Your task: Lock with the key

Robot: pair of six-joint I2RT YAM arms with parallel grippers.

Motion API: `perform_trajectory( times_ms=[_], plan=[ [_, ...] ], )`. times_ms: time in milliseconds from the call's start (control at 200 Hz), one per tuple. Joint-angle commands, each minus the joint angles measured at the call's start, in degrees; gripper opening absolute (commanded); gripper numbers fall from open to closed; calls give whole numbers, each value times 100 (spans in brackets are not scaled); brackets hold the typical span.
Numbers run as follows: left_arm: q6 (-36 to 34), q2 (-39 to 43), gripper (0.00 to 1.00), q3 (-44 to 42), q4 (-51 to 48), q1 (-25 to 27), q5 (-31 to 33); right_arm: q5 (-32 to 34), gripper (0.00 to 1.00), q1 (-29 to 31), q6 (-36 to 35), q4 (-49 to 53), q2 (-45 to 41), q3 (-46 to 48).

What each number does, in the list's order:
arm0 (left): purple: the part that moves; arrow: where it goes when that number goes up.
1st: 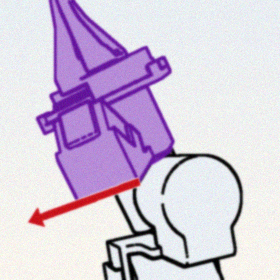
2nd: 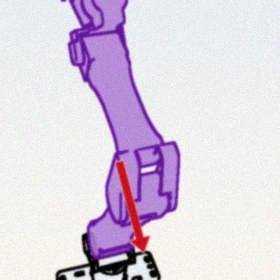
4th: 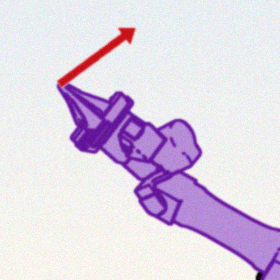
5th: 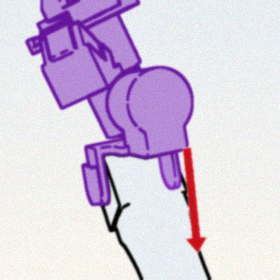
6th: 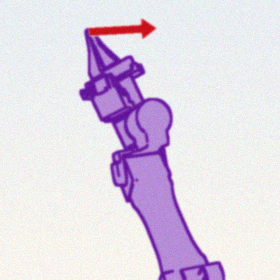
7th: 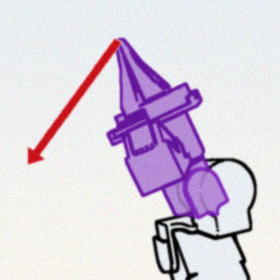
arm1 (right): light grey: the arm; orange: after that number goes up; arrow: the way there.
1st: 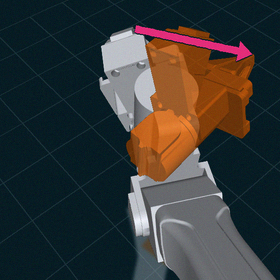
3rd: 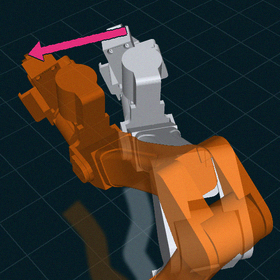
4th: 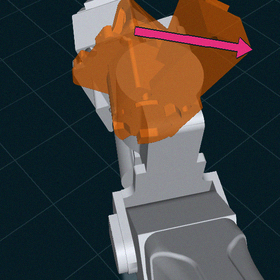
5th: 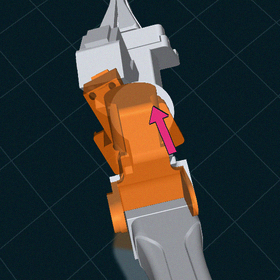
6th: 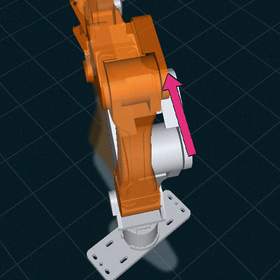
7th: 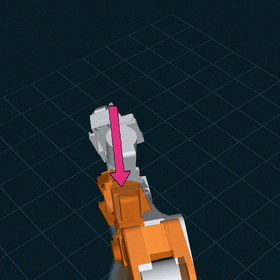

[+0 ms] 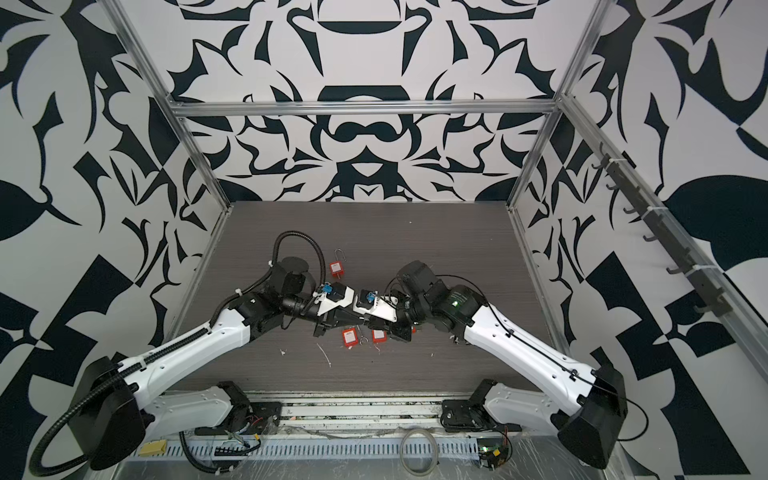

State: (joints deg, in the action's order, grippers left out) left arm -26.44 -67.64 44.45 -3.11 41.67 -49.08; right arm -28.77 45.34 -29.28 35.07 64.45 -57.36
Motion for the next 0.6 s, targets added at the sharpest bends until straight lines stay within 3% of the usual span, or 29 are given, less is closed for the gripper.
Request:
perform_trajectory(
  times_ms=[0, 215, 595],
  plan=[
    [-104, 158, 0, -189, 493, 155, -81, -517, 0, -7, 100, -674, -65, -410],
    [221, 60, 0, -303, 727, 227, -341, -271, 0, -19, 88, -1299, 27, -412],
    [519, -475, 0, -550, 1562, 324, -432, -736, 0, -236, 398, -2353, 399, -681]
  ],
)
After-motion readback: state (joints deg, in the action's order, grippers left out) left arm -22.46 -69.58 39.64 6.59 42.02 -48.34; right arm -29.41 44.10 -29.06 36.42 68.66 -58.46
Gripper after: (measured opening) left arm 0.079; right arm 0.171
